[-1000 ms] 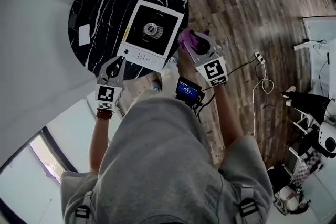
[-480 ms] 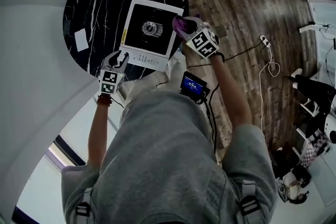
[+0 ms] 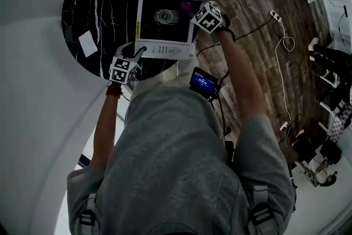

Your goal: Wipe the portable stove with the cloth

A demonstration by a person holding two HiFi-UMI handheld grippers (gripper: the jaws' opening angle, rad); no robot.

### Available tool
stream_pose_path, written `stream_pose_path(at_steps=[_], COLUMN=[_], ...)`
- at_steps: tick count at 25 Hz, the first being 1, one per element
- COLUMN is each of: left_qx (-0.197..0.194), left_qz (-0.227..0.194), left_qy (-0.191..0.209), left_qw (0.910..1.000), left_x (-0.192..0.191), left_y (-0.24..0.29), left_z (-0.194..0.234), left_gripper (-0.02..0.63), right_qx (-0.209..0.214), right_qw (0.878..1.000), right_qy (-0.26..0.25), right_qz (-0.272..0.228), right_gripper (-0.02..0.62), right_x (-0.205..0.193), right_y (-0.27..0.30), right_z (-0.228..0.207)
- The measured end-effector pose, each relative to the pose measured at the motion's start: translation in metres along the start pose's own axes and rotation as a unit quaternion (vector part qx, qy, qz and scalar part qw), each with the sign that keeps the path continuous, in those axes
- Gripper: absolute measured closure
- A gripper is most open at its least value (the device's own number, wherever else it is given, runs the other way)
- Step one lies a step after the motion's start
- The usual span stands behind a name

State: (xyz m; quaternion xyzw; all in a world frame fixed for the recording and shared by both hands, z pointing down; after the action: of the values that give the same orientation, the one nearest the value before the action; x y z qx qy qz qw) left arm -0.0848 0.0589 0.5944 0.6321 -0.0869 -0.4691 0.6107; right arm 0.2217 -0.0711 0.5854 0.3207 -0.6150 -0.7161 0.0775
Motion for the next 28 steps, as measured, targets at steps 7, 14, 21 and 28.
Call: stream_pose_path(at_steps=[7,14,21,28], left_qx=[-0.039,-0.029,-0.005,-0.014], left_qz=[-0.014,-0.011,-0.010,-0.002], left_qy=[0.024,0.028,0.070,0.056], left_qw=[0.9989,0.9991,0.9975,0.9983], left_x=[0.004,0.001,0.005,0.007], left_y=[0.011,0.018,0.016,0.015], left_z=[0.010,0.007,0.003,0.004], left_gripper=[0.422,0.416,0.417,0.420], right_qx=[0.001,0.009,0.022,0.047], right_qw=[0.998,0.992,0.986,0.981], right_qy=[0.018,0.011,0.011,-0.029], right_qz=[0.061,0.122,0.162,0.188], right_gripper=[0.456,0.463,0.465,0.465], right_x=[0.010,0.021,0.028,0.032], right_y=[0.003,0.007,0.012,0.016], right_z=[-0.003,-0.007,-0.002,0.014])
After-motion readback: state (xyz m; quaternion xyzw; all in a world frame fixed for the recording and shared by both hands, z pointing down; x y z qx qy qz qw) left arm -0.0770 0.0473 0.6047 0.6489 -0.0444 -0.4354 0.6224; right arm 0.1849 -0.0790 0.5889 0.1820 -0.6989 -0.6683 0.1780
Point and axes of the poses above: the fingertips, and each gripper's own axes: y forward along the fingers, z to its left, x out of its top, the point moved 8 cm from there along -y, backward along the fingers, and after that the axes turned 9 degrees about z, right-handed, at the moved point
